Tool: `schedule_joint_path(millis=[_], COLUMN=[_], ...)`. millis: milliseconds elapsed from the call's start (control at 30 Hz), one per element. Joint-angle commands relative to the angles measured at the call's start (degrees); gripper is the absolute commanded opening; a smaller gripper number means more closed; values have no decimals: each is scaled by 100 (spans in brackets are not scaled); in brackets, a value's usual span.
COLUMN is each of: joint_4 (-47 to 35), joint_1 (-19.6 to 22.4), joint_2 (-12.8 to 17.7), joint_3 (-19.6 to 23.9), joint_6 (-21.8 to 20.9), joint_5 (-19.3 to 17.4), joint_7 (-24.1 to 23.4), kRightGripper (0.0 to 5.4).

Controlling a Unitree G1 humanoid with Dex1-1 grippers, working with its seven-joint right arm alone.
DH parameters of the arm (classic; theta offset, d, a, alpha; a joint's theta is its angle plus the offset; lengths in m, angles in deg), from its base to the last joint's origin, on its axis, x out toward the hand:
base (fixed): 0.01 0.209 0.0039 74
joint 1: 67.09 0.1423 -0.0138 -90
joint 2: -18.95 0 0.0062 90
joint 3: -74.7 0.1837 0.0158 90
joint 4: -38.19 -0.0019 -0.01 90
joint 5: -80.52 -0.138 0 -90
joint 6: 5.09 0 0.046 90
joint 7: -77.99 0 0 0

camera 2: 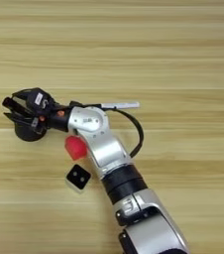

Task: Move the objects on the table

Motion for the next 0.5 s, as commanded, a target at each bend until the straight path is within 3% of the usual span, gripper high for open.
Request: schedule_joint_path(millis=[33,333,500], joint_4=[-198,-217,-220], joint_1=[504,521,526], joint_2=[-27,-63,-65], joint_3=[172,194,199], joint_6=[-178,-194,-198], joint_5=[-44,-54,-56], joint_7=[-226,-288,-288], kRightGripper=[210,119,106])
